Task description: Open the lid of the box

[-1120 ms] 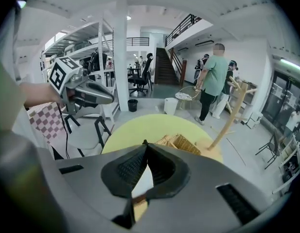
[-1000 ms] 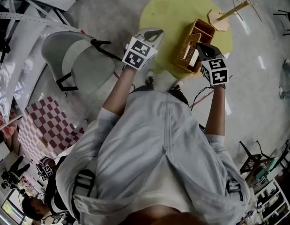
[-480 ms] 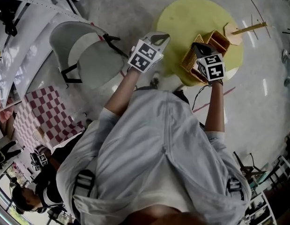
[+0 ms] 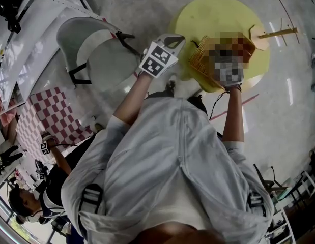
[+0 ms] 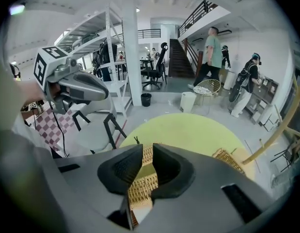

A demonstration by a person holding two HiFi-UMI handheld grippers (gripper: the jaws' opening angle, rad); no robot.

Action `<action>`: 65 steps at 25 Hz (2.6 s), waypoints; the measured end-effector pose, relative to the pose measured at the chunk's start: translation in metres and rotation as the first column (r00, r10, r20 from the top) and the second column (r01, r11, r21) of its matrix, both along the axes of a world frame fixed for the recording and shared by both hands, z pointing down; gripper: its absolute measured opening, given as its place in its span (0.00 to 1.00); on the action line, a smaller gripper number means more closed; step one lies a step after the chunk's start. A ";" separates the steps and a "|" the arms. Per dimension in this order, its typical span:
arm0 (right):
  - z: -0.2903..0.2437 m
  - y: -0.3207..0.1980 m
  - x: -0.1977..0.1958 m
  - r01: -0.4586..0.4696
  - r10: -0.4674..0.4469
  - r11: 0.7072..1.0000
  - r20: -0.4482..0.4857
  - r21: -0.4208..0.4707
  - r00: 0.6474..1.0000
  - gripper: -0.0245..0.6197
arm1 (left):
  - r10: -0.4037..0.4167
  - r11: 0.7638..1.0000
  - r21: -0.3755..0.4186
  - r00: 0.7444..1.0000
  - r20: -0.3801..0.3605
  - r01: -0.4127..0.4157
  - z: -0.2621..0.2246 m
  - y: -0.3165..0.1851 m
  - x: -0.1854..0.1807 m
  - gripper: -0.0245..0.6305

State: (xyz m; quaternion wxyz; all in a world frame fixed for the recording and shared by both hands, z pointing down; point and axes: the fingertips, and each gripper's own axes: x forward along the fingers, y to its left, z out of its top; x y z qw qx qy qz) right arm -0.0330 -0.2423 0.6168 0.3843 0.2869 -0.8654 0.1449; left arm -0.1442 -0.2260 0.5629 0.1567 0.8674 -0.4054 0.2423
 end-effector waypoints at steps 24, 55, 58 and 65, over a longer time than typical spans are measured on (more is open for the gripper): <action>-0.193 -0.011 0.197 -0.402 0.368 0.842 0.164 0.360 0.915 0.07 | 0.161 0.957 0.255 0.985 -0.063 -0.140 -0.123 -0.044 0.137 0.08; -0.306 -0.021 0.252 -0.363 0.306 0.735 0.198 0.573 0.931 0.07 | 0.225 0.845 0.482 0.972 0.071 -0.231 -0.236 -0.064 0.210 0.08; -0.303 -0.020 0.252 -0.360 0.308 0.737 0.190 0.573 0.932 0.07 | 0.226 0.844 0.482 0.971 0.080 -0.236 -0.234 -0.062 0.211 0.08; -0.302 -0.017 0.246 -0.347 0.300 0.743 0.179 0.572 0.937 0.07 | 0.235 0.844 0.482 0.970 0.061 -0.235 -0.237 -0.058 0.208 0.08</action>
